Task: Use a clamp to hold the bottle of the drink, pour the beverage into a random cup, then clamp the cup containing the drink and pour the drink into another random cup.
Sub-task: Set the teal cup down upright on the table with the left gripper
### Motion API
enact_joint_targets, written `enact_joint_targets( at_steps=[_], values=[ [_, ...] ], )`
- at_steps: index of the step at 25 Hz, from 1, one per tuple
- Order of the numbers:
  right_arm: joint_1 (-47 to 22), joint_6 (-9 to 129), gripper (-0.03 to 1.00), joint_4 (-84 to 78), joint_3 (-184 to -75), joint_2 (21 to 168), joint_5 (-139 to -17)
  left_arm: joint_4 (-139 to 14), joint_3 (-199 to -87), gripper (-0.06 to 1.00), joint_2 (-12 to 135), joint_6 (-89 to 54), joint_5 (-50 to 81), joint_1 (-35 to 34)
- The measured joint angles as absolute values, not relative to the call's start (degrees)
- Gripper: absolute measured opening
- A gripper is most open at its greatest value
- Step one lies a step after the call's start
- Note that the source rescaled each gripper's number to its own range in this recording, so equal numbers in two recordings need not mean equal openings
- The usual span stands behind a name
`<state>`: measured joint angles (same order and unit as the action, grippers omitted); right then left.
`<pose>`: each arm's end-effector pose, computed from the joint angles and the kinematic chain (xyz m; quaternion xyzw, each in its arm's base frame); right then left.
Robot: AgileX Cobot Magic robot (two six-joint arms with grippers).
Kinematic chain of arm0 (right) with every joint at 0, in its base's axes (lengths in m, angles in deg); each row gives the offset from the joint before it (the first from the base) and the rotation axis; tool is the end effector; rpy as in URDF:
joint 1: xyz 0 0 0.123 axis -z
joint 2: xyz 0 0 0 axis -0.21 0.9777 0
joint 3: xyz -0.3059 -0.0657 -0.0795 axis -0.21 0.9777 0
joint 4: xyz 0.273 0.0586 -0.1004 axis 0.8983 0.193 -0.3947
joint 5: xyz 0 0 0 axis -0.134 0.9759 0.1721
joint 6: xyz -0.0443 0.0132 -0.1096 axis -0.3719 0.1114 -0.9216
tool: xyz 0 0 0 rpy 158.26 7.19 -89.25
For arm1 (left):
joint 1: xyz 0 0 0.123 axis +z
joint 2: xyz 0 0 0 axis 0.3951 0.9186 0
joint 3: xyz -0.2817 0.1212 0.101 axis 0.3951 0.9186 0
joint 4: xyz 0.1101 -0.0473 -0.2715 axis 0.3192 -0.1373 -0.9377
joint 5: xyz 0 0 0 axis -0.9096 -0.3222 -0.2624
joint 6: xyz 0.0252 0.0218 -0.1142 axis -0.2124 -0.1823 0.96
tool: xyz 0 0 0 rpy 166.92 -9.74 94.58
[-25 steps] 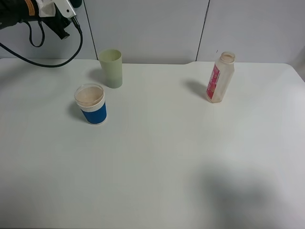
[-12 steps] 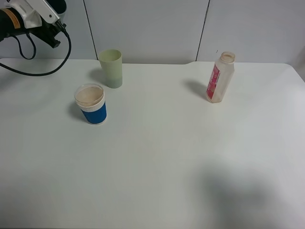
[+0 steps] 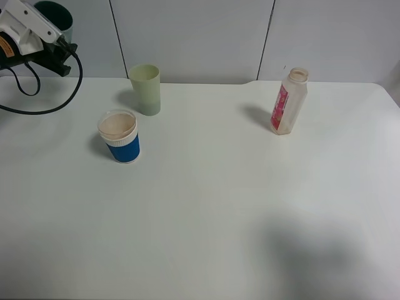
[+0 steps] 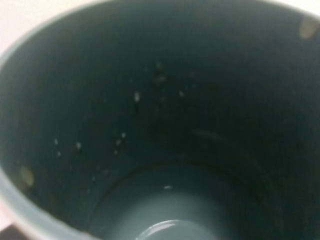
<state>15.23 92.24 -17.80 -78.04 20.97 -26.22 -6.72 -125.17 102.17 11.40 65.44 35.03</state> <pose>0.0202 -0.0139 0.2871 0.0977 0.8455 -0.0308 0.5240 0.4841 0.0420 0.1816 0.3237 0.6822 0.0896 0.6494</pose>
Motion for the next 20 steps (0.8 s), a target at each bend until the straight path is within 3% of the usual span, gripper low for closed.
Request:
enact_joint_targets(
  at_steps=[20],
  values=[
    [15.2,92.2,0.97,-17.8,-78.0,21.0,-26.2,-11.7,-113.1,0.01,102.1,11.4,79.6,41.3]
  ],
)
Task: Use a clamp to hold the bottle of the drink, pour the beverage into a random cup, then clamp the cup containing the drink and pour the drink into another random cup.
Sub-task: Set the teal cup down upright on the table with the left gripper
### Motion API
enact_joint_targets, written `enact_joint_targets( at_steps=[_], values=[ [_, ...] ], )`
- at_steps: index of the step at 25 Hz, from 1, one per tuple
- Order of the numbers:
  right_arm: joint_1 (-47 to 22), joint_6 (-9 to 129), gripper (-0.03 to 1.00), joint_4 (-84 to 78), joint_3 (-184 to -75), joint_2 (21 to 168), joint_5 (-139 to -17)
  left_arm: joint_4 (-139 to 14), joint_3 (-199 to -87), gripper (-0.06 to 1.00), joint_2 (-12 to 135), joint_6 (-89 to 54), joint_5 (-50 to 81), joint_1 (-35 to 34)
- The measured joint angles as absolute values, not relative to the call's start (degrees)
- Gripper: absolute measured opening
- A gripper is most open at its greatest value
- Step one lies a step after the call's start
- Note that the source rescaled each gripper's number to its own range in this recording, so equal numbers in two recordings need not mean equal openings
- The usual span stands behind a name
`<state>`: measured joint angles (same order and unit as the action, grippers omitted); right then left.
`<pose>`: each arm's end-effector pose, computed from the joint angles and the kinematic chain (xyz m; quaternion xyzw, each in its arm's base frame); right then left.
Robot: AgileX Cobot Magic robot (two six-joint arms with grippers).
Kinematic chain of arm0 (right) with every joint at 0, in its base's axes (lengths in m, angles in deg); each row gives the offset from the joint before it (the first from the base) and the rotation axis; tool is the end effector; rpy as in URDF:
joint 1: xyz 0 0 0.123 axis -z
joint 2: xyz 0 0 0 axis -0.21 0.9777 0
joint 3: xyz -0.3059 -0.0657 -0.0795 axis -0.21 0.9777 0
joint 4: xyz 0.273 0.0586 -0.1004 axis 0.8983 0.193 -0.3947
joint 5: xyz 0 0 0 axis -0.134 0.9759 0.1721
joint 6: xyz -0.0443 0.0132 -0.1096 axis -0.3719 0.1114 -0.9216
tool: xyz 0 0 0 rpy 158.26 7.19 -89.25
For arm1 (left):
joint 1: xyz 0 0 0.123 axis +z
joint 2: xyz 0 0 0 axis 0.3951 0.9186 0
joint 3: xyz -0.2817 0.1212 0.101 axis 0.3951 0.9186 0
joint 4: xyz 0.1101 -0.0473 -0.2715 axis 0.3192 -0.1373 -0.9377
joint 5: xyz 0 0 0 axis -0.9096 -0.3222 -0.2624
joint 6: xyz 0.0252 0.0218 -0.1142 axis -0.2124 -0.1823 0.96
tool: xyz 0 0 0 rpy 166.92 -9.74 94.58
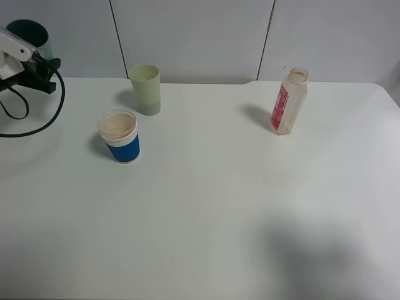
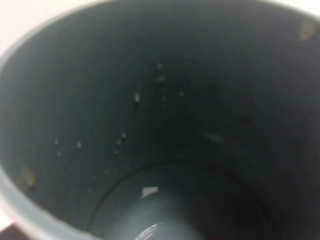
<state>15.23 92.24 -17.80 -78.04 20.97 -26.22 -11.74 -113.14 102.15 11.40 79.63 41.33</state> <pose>0.0202 -0.0139 0.2871 0.0977 0.8455 -0.0308 0.5240 0.4316 0.0750 0.1499 0.2351 0.6912 0.0600 0.6807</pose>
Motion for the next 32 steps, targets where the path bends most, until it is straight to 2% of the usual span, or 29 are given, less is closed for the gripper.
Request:
enact_joint_targets(
  at_steps=[13,32],
  values=[
    [15.2,92.2,0.97,-17.8,-78.0,21.0,-26.2,-15.9,-108.3,0.01,105.1,13.0,87.9,42.6],
    [15.2,92.2,0.97,-17.8,-78.0,21.0,-26.2,-16.5,-108.3,0.01,115.5,15.5,87.9,42.6]
  ],
)
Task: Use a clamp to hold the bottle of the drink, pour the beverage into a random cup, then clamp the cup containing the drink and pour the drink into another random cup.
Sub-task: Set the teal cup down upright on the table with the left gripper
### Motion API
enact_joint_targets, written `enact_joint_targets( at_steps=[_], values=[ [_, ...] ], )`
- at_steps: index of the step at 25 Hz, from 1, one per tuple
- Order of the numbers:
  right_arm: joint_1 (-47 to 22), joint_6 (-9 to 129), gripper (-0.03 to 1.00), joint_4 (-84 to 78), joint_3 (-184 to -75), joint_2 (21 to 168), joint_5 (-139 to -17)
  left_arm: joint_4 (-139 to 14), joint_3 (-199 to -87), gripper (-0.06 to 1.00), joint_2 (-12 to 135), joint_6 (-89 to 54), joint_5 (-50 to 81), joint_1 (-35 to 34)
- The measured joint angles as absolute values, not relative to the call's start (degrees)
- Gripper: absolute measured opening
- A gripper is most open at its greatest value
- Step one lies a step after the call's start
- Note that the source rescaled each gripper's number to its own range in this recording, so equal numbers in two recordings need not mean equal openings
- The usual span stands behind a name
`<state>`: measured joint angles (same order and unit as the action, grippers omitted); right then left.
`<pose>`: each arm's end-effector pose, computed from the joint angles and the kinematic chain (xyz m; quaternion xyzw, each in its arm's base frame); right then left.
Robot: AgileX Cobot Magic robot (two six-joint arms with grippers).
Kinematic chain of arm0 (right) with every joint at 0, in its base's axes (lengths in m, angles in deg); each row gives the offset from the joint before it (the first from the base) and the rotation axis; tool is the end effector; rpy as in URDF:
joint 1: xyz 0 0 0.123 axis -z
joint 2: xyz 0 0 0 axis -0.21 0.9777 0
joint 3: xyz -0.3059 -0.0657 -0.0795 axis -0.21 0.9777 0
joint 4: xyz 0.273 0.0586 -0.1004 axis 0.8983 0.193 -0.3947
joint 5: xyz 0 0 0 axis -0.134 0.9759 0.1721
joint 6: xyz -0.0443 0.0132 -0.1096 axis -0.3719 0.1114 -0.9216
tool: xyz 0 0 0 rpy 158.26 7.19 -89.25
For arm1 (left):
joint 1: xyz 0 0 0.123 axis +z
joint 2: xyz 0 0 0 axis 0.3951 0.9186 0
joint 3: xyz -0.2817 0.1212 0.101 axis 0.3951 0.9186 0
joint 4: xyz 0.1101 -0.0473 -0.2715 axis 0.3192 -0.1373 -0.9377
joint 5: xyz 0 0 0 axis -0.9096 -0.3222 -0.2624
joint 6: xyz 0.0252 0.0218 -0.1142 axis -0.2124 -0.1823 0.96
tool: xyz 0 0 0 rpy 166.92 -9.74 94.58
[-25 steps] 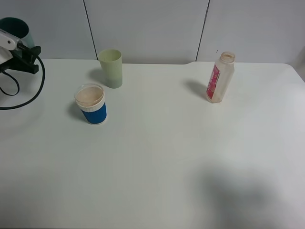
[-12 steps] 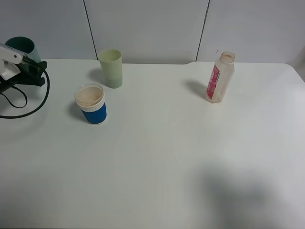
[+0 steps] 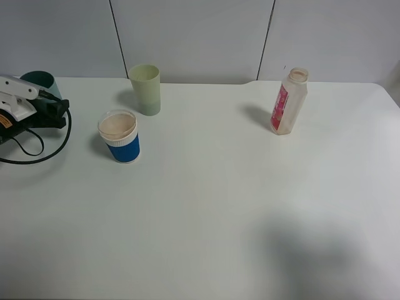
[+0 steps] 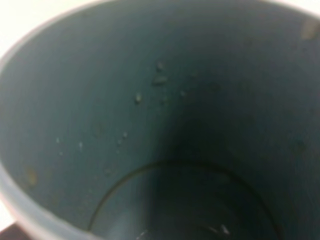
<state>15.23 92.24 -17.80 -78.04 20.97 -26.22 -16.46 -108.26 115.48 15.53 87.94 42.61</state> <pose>0.0202 -0.0139 0.2871 0.0977 0.8455 -0.0308 0.5240 0.4052 0.0791 0.0505 0.1314 0.7565 -0.0160 0.6404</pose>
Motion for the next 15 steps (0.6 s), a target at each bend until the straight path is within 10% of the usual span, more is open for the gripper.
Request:
enact_joint_targets(
  at_steps=[15],
  values=[
    [15.2,92.2,0.97,-17.8,-78.0,21.0,-26.2,-16.4,-109.7,0.01,118.1,18.0,88.0,42.6]
  ],
)
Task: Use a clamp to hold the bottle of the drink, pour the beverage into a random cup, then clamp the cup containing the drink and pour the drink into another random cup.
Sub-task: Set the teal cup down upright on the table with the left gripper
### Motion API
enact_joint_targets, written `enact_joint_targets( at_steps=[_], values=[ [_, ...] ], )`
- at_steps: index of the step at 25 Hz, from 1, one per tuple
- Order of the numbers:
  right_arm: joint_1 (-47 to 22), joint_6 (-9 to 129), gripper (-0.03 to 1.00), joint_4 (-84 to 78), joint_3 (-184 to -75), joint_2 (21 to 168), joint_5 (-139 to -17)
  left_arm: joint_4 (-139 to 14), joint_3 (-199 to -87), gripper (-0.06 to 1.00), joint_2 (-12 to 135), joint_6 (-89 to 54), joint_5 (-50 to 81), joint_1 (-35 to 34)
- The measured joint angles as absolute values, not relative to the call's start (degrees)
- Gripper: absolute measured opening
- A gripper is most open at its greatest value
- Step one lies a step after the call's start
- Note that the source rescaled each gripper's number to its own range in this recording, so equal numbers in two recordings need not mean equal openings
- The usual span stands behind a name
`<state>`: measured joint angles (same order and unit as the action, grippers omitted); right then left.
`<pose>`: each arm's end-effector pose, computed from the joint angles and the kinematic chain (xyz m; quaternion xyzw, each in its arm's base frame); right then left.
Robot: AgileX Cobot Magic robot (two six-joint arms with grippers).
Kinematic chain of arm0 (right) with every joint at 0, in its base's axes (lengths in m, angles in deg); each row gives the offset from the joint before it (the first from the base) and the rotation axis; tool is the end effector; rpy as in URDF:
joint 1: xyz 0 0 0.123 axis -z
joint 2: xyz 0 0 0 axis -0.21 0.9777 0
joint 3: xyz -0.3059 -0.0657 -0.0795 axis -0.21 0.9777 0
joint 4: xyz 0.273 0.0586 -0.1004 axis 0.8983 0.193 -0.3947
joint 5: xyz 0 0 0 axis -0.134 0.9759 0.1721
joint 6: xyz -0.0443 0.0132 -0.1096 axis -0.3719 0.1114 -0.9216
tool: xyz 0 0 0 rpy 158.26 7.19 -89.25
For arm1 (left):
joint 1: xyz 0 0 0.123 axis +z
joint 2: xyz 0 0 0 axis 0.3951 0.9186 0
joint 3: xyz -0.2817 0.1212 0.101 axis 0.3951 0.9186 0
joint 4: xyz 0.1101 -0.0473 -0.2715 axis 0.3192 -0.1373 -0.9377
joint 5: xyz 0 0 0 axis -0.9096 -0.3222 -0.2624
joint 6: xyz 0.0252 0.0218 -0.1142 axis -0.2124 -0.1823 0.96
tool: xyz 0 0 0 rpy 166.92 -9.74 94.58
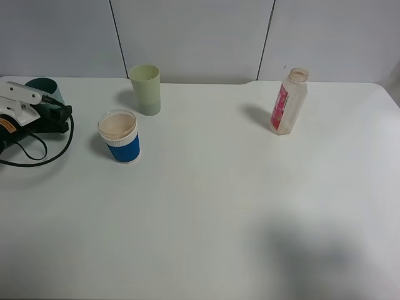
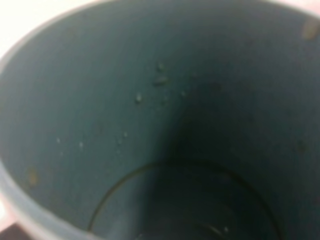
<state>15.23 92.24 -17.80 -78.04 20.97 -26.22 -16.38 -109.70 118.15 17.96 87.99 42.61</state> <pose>0.0202 -0.0139 0.2871 0.0977 0.8455 -0.0308 0.5240 0.4090 0.0803 0.0361 0.1133 0.7651 -0.0338 0.6329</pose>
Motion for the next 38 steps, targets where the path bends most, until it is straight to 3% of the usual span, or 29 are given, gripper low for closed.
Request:
enact_joint_targets(
  at_steps=[38],
  values=[
    [15.2,92.2,0.97,-17.8,-78.0,21.0,-26.2,-16.0,-113.2,0.03,121.3,26.9,89.7,42.4]
  ],
)
